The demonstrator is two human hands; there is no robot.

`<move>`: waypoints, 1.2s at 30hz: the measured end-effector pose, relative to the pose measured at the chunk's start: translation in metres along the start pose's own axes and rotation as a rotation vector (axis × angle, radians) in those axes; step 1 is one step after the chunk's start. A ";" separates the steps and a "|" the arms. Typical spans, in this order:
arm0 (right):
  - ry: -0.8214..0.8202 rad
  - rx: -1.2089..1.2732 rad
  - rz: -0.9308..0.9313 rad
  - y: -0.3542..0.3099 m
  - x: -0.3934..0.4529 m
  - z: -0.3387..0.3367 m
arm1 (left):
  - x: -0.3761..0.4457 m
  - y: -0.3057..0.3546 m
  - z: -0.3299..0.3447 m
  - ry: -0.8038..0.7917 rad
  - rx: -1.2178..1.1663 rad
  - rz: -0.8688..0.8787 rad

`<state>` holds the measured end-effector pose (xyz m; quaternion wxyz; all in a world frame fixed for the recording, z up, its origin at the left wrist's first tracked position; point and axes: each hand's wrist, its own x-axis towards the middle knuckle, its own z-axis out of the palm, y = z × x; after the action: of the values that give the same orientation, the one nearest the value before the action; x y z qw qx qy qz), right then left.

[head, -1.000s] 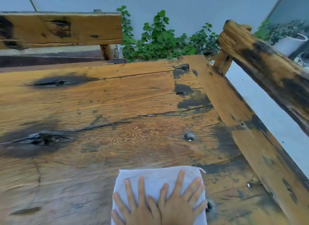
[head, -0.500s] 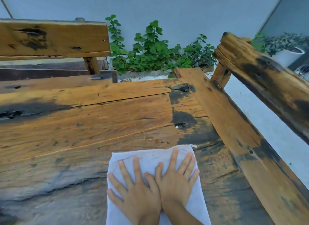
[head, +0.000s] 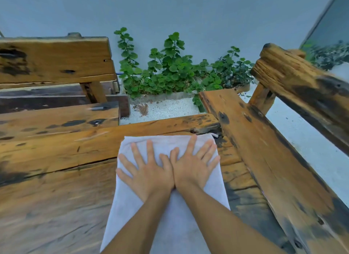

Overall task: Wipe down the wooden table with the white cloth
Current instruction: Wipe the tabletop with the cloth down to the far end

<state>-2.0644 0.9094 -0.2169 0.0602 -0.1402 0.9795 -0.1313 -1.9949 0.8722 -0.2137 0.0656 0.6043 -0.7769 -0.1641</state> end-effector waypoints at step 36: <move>-0.094 -0.033 -0.233 0.067 -0.056 -0.021 | -0.084 -0.018 0.005 0.027 0.006 0.182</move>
<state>-2.0311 0.9926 -0.2106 0.0881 -0.2603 0.9547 -0.1145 -1.9584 0.9502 -0.2163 0.0889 0.5334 -0.8282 -0.1471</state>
